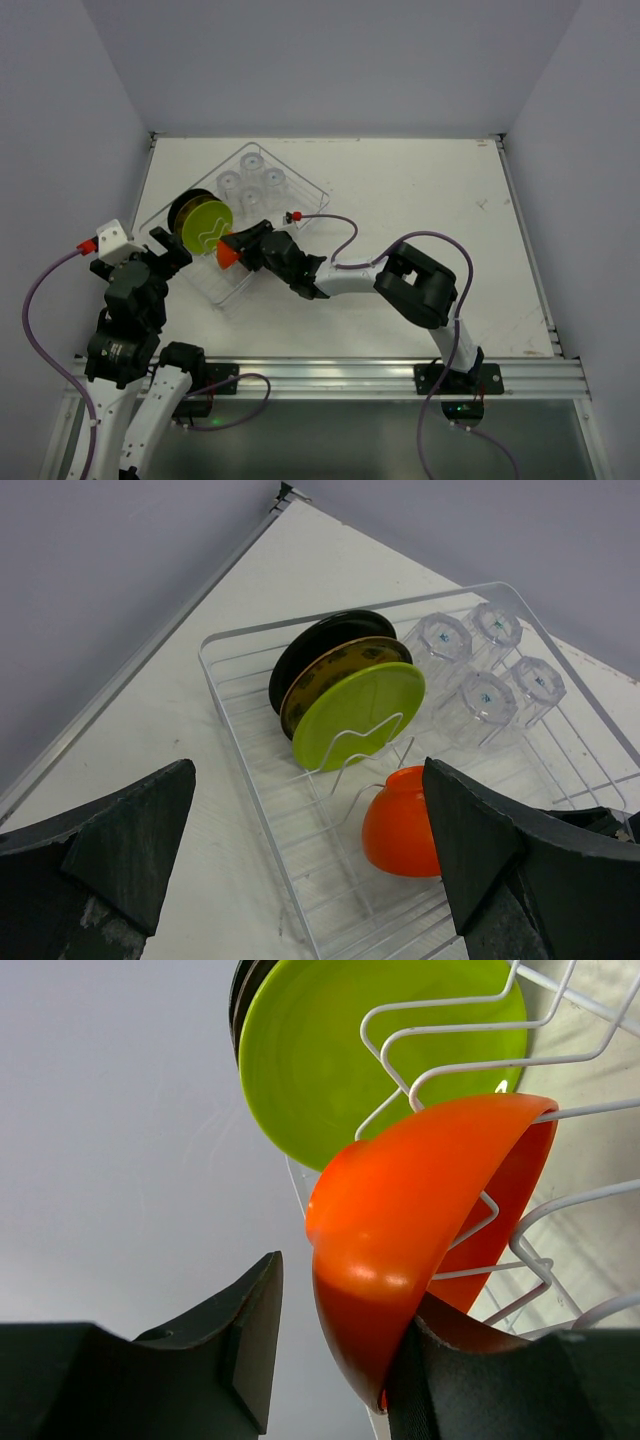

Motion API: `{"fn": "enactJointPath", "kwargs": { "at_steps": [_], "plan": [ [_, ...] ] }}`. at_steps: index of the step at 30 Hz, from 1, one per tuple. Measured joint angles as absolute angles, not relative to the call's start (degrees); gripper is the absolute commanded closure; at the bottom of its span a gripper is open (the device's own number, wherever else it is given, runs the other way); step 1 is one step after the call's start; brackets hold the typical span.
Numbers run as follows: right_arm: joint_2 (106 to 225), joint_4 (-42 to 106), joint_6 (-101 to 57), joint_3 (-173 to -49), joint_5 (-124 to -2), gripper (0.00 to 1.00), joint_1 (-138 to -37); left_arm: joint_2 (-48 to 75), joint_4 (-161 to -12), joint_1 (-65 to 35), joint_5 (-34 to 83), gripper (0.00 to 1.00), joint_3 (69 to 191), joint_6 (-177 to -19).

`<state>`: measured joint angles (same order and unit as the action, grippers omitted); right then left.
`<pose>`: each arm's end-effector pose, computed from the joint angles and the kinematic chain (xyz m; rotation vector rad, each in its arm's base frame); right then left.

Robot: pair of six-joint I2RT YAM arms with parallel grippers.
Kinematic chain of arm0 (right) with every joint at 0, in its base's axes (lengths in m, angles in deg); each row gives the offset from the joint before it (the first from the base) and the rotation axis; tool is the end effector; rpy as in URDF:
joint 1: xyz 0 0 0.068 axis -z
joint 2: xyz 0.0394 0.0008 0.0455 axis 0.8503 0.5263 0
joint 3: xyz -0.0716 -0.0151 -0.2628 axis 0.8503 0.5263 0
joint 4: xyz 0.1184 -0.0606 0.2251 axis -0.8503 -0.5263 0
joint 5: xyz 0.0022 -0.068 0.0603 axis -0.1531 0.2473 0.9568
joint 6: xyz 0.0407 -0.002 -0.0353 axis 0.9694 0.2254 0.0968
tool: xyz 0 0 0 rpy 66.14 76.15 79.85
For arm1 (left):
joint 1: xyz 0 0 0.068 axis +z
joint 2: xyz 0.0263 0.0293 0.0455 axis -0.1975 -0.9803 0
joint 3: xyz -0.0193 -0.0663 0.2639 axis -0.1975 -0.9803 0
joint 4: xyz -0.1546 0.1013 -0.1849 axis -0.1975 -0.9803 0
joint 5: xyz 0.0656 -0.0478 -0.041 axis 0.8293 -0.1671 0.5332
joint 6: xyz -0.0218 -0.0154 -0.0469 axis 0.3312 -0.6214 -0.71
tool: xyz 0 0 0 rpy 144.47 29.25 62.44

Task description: Unload the mixed dishes from the dish rack

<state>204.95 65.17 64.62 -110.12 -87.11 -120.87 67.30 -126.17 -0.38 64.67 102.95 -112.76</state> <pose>0.2268 0.4159 0.1851 0.7978 1.9767 1.5903 0.0783 0.0028 0.3384 -0.5966 1.6704 0.0264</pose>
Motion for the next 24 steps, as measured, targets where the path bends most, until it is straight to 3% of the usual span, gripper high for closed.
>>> {"fn": "enactJointPath", "kwargs": {
  "at_steps": [6, 10, 20, 23, 24],
  "plan": [
    [205.0, 66.5, 63.7, -109.7, -86.6, 0.57, -120.9, 67.3, -126.2, -0.4, 64.6, 0.0, 103.0, -112.8],
    [205.0, 66.7, 63.3, -109.7, -85.9, 0.76, -120.9, 67.3, -126.2, -0.4, 64.7, 0.0, 103.0, -112.8],
    [204.9, 67.7, 62.7, -109.7, -85.3, 0.76, -120.9, 67.6, -126.1, -0.4, 64.7, 0.0, 103.0, -112.8],
    [204.9, 68.2, 62.2, -109.7, -84.9, 0.83, -120.8, 67.7, -126.1, -0.4, 64.7, 0.0, 103.0, -112.8],
    [204.9, 68.4, 62.1, -109.7, -84.8, 0.93, -120.8, 67.7, -126.1, -0.4, 64.7, 0.0, 103.0, -112.8]
  ]
}}
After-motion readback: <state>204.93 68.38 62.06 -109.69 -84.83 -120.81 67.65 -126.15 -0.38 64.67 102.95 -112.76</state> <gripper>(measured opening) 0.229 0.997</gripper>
